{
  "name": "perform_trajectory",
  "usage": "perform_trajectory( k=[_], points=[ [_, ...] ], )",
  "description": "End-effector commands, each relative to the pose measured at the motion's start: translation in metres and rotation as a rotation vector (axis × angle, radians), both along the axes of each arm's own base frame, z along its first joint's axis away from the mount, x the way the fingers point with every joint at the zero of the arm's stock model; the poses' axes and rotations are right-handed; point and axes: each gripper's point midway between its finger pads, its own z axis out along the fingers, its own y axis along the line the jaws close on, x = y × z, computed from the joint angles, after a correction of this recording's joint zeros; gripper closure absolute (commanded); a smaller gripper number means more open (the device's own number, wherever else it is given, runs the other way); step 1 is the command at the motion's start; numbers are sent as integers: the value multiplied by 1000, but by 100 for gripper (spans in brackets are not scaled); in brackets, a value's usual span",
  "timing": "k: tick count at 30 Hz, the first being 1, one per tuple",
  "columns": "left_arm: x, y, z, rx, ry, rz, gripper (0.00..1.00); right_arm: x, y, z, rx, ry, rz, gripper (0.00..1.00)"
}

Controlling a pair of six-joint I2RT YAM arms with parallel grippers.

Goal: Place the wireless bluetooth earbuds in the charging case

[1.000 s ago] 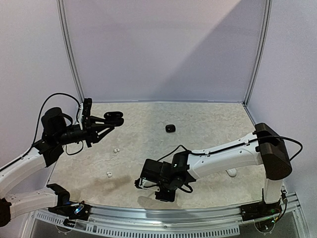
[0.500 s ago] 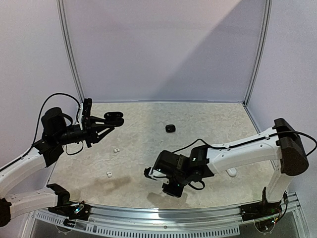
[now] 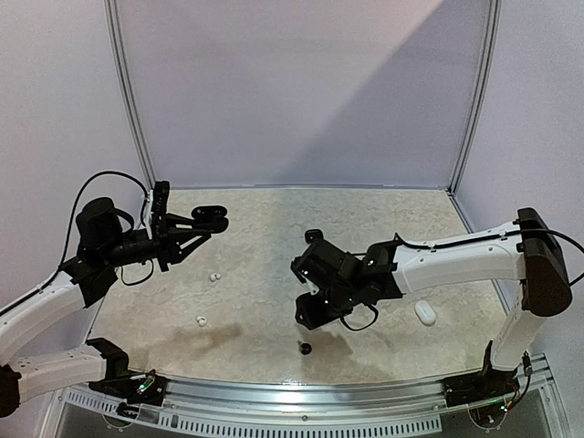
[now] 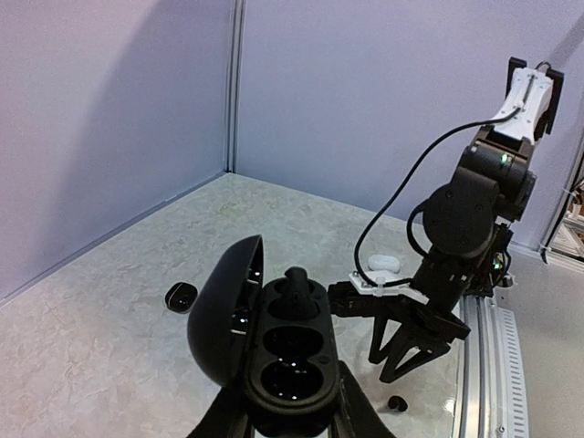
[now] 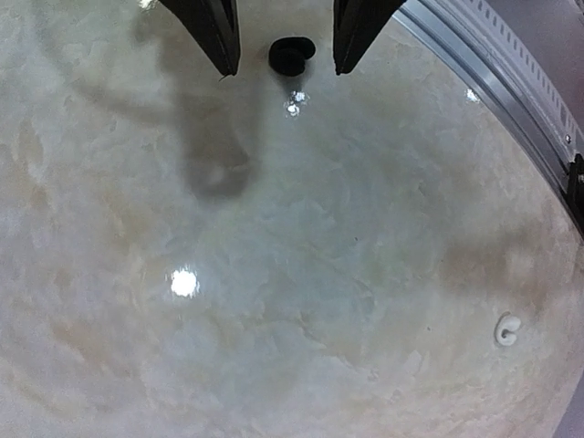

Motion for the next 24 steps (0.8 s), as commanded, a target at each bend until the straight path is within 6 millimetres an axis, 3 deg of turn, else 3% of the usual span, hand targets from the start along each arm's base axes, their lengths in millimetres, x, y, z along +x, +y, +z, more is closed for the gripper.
perform_trajectory(
  k=[1,8,17,24],
  points=[
    [0,2,1,2,-20,-3,100,-24,-15,-32,-20,181,-192,68],
    [-2,1,1,-2,-20,-14,100,-46,1,-41,14,258,-163,72],
    [-4,1,2,-5,-16,-16,100,-46,-14,-54,-24,261,-219,77],
    [-4,1,3,-6,-21,-21,100,-48,-13,-69,-27,284,-235,78]
  ],
)
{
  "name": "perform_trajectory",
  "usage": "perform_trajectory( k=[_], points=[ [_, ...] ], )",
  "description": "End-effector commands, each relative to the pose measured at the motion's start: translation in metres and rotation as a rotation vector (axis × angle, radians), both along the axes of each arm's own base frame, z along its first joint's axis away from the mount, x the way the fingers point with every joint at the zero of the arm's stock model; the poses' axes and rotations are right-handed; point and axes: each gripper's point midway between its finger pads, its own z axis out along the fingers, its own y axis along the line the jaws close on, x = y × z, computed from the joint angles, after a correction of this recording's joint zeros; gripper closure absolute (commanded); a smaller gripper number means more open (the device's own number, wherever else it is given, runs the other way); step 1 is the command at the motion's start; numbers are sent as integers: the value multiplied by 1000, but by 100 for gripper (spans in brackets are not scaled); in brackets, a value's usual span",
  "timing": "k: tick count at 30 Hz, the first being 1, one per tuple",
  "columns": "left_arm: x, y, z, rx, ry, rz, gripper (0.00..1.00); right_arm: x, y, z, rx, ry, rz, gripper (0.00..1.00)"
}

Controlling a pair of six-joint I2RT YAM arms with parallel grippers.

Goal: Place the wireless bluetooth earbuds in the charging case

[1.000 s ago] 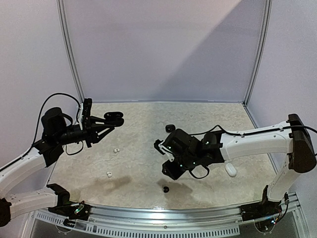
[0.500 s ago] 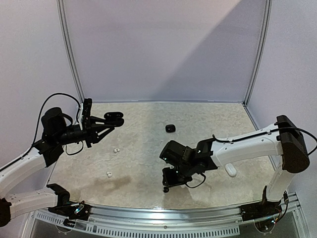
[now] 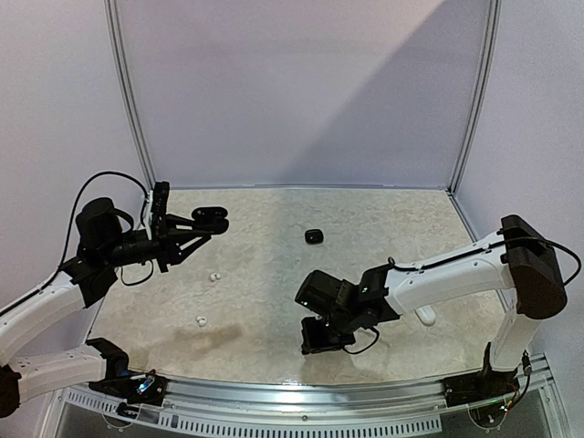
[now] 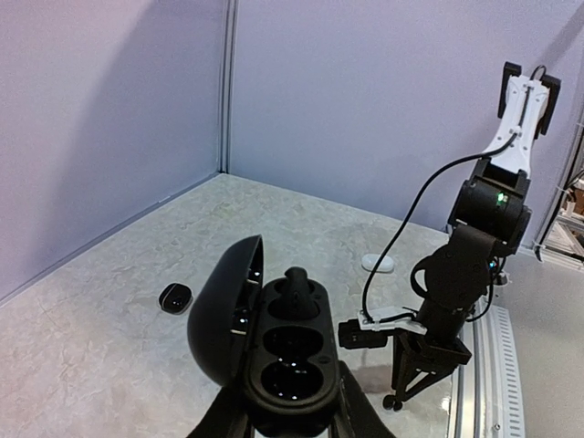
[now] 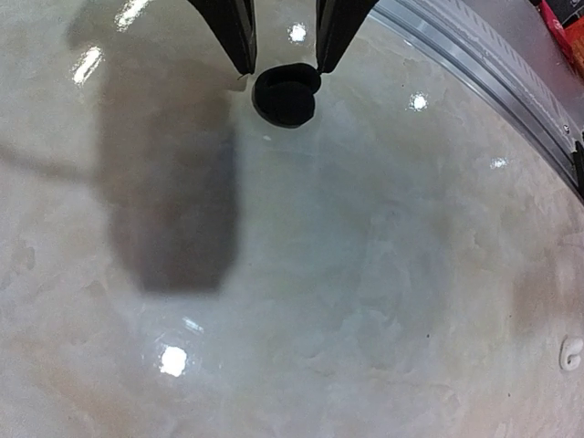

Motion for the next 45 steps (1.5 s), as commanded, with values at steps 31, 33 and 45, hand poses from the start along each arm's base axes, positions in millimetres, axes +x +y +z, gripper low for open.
perform_trajectory(
  k=[31,33,45],
  points=[
    [-90,-21,-35,35,-197,-654,100,12,-1,12,-2,-50,80,75],
    [-90,-21,-36,45,-215,-646,100,12,-1,16,5,-60,101,74],
    [-99,-17,-45,90,-254,-647,100,17,-3,25,-5,-97,203,72]
  ],
)
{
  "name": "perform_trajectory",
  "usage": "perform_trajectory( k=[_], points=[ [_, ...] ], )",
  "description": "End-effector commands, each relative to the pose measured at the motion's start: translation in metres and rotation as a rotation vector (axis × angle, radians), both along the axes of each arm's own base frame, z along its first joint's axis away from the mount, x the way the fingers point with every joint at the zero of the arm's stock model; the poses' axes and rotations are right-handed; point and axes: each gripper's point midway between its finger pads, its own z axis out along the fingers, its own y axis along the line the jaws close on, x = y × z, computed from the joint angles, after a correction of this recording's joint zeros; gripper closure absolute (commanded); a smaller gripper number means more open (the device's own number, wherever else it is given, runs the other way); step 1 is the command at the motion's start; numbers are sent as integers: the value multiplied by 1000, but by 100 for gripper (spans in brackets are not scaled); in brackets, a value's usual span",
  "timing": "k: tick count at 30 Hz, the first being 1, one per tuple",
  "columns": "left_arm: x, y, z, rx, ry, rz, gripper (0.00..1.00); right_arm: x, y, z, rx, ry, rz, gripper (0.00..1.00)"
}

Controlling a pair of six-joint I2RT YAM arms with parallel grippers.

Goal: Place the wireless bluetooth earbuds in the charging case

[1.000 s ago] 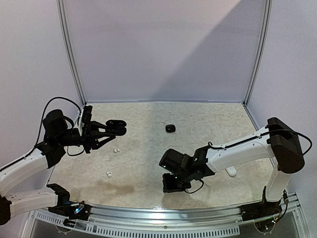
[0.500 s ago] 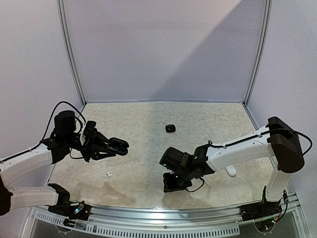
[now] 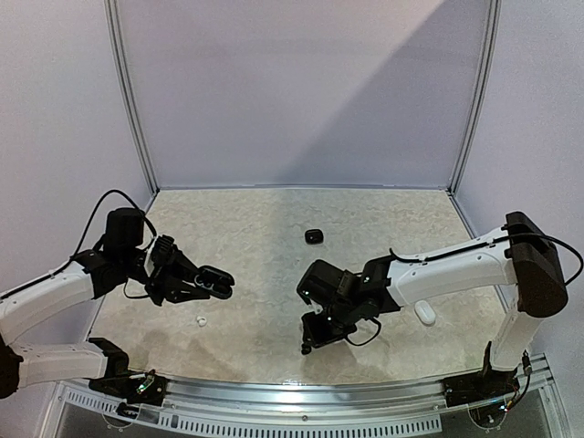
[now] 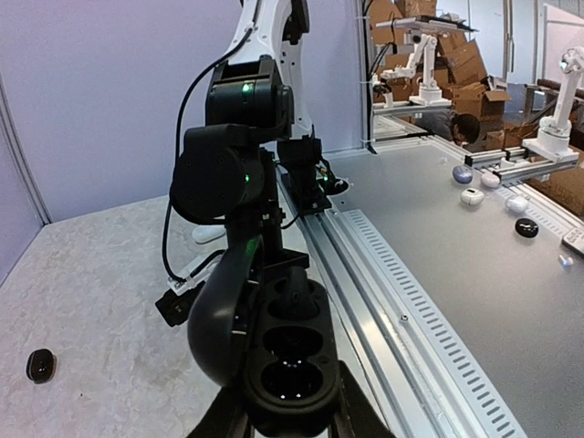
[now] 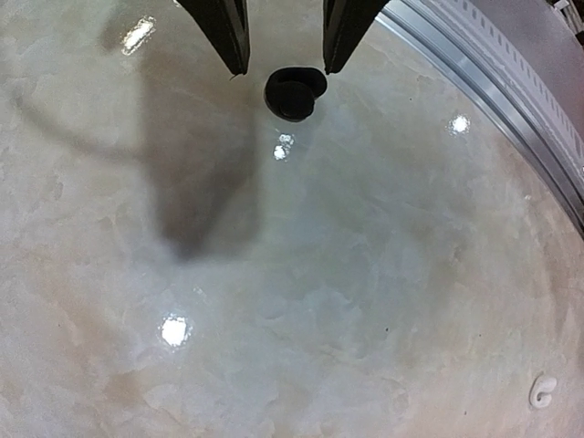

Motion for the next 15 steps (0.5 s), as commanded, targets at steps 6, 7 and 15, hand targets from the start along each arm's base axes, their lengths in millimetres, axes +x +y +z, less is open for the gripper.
perform_trajectory(
  k=[6,7,15],
  points=[
    [-8,2,-1,18,-100,-6,100,6,0,12,9,-21,26,71],
    [-9,2,-1,18,-98,-9,100,6,-1,11,5,-20,27,71],
    [-9,4,-5,34,-166,0,100,5,-2,3,-13,-14,44,71]
  ],
)
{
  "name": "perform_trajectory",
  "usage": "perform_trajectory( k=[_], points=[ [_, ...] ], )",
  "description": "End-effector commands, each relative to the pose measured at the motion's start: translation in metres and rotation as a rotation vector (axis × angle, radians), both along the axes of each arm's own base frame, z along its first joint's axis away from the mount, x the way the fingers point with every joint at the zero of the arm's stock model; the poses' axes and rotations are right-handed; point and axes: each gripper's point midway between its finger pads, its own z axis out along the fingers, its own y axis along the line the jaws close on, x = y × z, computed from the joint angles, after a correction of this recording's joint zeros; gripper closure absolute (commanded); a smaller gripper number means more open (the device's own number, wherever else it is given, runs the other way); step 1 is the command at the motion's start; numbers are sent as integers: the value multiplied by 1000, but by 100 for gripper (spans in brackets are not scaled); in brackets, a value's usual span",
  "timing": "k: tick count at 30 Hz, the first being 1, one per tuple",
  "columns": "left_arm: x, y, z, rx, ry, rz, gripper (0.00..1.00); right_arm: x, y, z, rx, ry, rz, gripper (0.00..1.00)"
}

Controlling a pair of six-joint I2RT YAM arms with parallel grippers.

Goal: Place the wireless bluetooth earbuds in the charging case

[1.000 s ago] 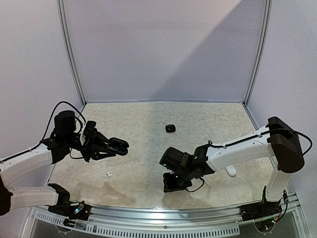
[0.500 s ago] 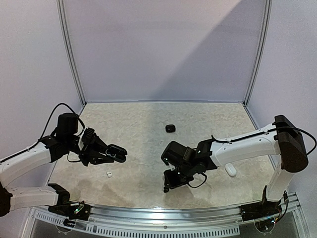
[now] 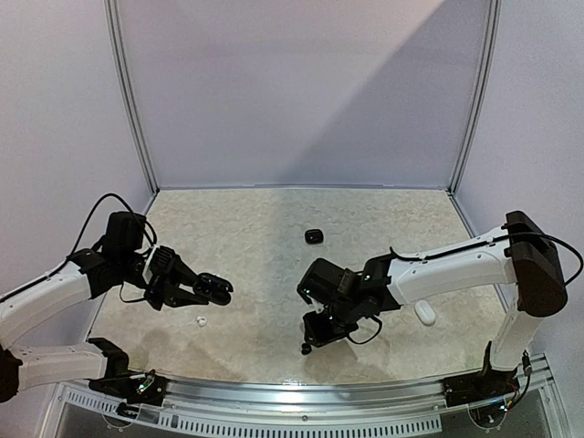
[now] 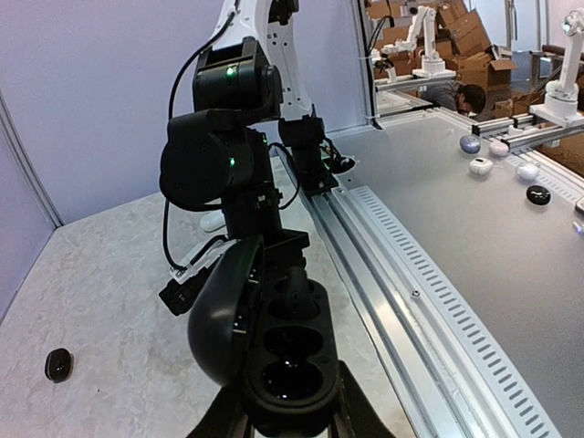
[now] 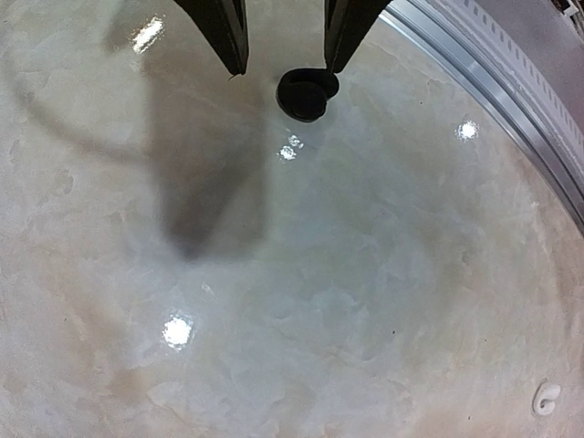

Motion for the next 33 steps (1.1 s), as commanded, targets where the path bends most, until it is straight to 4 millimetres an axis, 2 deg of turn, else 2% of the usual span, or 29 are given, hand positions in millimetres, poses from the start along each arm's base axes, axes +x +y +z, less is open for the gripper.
perform_trajectory(
  k=[1,7,10,12,15,16,17,21,24,30,33],
  points=[
    [-3,0,5,7,-81,-5,100,4,2,3,5,-7,13,71],
    [-1,0,6,10,-73,-3,100,5,3,7,-4,-32,60,70],
    [0,0,6,18,-64,5,100,7,4,15,-22,-122,188,69],
    [3,0,7,30,-60,19,100,5,4,26,-43,-259,344,65],
    [5,0,6,40,-57,33,100,-14,11,40,-12,-432,737,52],
    [5,0,7,40,-58,33,100,-19,11,41,-10,-475,871,49],
    [4,1,7,39,-59,32,100,-20,10,41,-15,-497,934,46],
    [2,2,9,43,-66,43,100,-11,4,27,-66,-501,1116,38],
    [1,3,9,48,-63,48,100,-6,9,14,-86,-464,1174,34],
    [1,4,9,50,-62,53,100,4,20,-6,-112,-433,1160,29],
    [3,3,9,48,-65,55,100,-4,23,-12,-83,-375,1165,30]
  ],
)
